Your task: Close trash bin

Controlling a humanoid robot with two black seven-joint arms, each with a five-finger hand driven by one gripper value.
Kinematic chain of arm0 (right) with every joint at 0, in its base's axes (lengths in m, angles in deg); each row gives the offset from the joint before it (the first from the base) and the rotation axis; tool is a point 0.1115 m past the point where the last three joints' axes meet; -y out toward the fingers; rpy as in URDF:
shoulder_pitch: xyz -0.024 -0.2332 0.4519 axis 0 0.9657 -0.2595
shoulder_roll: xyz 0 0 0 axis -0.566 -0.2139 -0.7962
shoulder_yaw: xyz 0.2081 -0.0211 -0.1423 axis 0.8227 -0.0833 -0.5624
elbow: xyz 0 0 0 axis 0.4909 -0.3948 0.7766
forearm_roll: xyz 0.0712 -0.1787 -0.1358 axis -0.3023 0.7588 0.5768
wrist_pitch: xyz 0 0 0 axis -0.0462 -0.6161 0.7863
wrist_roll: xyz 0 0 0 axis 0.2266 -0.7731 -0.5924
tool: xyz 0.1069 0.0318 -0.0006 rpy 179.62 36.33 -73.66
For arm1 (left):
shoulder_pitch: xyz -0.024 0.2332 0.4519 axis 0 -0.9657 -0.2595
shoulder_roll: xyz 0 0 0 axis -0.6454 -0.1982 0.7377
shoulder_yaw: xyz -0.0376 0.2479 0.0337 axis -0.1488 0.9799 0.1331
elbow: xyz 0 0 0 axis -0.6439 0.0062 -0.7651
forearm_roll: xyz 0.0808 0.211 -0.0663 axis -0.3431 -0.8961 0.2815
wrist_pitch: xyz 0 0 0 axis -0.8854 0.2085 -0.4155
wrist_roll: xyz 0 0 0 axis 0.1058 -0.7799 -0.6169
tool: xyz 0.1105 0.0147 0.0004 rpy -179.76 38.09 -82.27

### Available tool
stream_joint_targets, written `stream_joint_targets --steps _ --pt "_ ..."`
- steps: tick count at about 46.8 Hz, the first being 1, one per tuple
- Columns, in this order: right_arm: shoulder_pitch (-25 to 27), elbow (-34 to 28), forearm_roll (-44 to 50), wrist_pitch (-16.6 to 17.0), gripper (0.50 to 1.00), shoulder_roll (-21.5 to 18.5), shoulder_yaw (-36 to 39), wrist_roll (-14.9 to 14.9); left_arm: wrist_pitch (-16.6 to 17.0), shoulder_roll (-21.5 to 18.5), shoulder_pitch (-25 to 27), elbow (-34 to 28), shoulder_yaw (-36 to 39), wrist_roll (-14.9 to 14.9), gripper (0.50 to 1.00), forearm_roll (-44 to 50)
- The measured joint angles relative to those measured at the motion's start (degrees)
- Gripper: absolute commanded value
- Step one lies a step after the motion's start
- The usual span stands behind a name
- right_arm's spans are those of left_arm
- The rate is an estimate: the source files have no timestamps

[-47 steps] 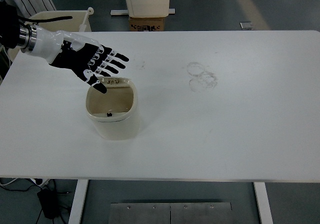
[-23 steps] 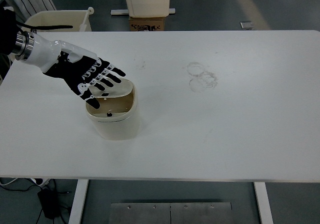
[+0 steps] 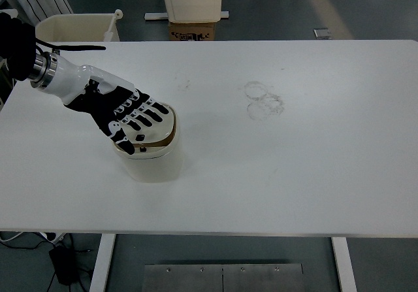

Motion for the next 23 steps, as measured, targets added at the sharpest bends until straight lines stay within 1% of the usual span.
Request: stream_joint_targets --steps 23 --pt "0.0 -0.1 0.0 0.0 0.991 0.0 -0.1 0.0 0.0 0.6 -0.8 0.0 0.1 0.0 1.000 0.0"
